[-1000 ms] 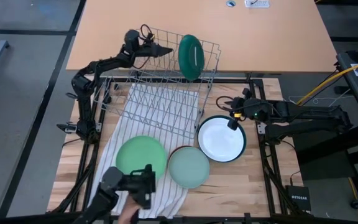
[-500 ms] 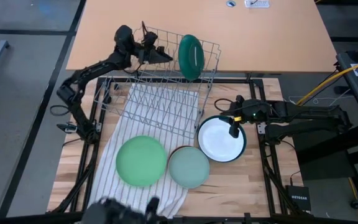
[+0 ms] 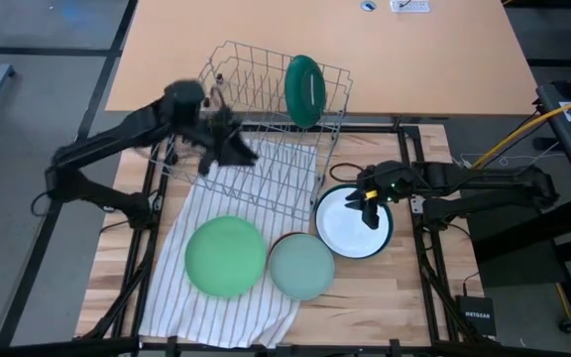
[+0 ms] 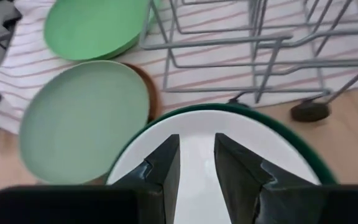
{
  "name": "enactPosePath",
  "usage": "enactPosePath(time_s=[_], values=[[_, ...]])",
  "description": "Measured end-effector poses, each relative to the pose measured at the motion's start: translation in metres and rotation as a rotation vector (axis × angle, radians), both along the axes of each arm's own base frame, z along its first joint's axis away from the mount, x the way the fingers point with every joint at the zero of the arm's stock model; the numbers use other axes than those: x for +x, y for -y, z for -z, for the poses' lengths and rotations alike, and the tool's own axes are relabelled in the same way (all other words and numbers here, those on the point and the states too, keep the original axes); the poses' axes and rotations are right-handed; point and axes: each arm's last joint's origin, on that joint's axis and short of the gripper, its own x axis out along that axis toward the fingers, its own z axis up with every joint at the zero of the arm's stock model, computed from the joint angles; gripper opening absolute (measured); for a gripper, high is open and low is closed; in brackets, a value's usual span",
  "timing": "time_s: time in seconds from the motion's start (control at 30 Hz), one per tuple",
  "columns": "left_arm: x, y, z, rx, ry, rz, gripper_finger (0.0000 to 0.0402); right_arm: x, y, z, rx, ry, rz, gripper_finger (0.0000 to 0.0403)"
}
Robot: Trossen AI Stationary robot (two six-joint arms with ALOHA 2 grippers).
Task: Sort dishes
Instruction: Put the left light green plate into the dishwasher rack
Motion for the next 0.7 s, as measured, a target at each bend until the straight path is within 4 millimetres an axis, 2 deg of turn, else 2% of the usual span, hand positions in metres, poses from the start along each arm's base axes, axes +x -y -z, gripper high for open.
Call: enactPosePath(time_s=[0.17,0.33,0.47,0.7], values=[[-0.028,0.055,0.011,0.127,-0.294,-0.18,0.0078,0.001,-0.009,0.0,0.038,0.0,0.003,0.0103],[-0.037,0.11,0.03,0.17,-0.528,-0.234,0.0063,0.0,-0.028,0.0,0.049,0.006,0.003,0.0103],[-0.033,0.151,0.048,0.195,-0.664,-0.216,0.0053,-0.001,-0.043,-0.002,0.051,0.03,0.002,0.0103],[-0.015,0.212,0.087,0.252,-0.83,-0.137,0.0045,-0.002,-0.068,-0.006,0.042,0.1,-0.031,0.0103]])
